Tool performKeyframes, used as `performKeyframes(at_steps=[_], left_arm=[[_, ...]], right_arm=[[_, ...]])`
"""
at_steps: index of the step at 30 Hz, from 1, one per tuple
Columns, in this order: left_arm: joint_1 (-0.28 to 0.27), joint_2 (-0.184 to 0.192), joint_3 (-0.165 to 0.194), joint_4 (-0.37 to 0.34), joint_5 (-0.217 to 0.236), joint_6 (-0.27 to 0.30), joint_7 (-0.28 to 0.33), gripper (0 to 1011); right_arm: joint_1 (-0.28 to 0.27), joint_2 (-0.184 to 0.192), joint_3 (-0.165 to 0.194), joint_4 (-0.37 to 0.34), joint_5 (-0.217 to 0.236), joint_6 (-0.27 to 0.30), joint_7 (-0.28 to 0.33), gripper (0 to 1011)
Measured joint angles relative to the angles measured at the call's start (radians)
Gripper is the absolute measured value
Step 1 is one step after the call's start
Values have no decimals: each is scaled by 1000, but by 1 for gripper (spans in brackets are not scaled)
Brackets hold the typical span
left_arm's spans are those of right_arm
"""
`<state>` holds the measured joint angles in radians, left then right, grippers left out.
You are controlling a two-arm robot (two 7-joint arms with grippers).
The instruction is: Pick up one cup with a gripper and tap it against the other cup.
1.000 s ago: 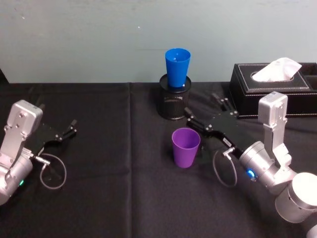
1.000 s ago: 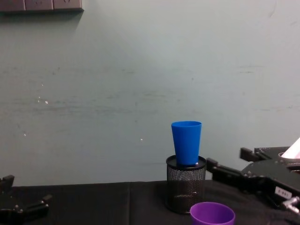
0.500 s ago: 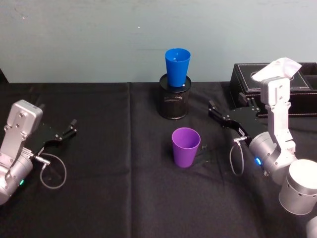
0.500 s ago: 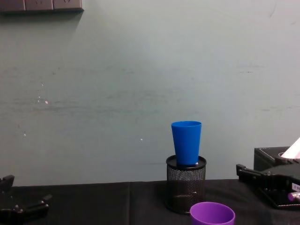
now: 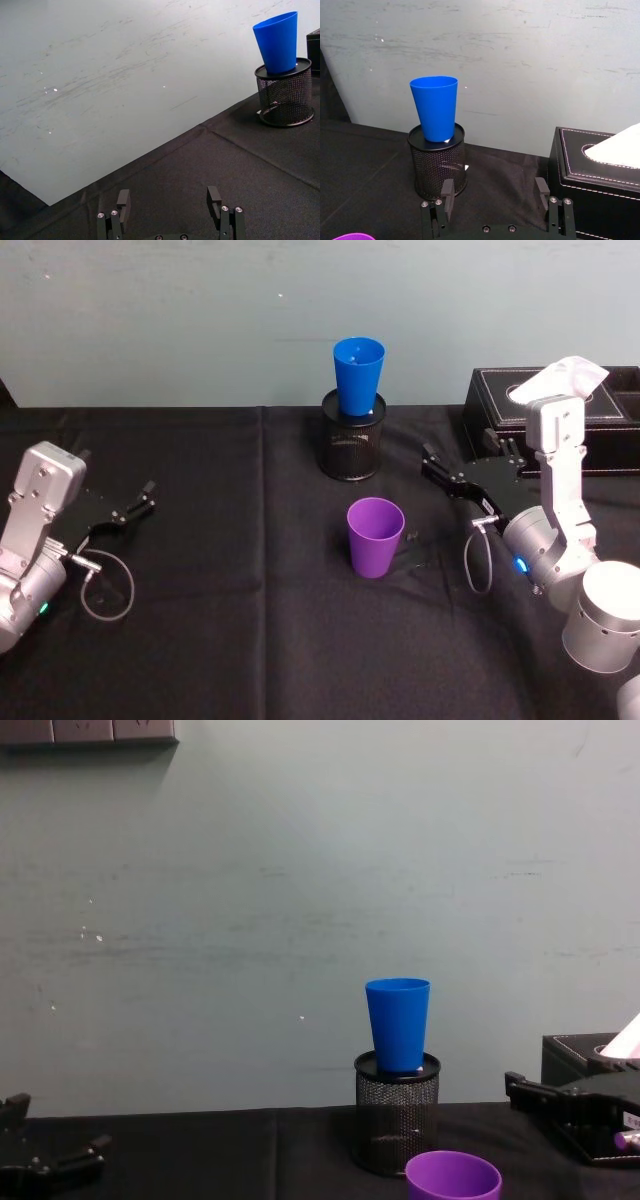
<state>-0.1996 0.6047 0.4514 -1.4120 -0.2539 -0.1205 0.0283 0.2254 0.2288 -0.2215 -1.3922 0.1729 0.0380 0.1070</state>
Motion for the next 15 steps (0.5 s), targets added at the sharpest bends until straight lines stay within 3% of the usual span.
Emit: performKeyframes(at_steps=[15], left_arm=[[0, 0, 0, 0, 0, 0, 0, 1000]], right_arm=[[0, 1, -2, -1, 0, -1, 0, 1003]])
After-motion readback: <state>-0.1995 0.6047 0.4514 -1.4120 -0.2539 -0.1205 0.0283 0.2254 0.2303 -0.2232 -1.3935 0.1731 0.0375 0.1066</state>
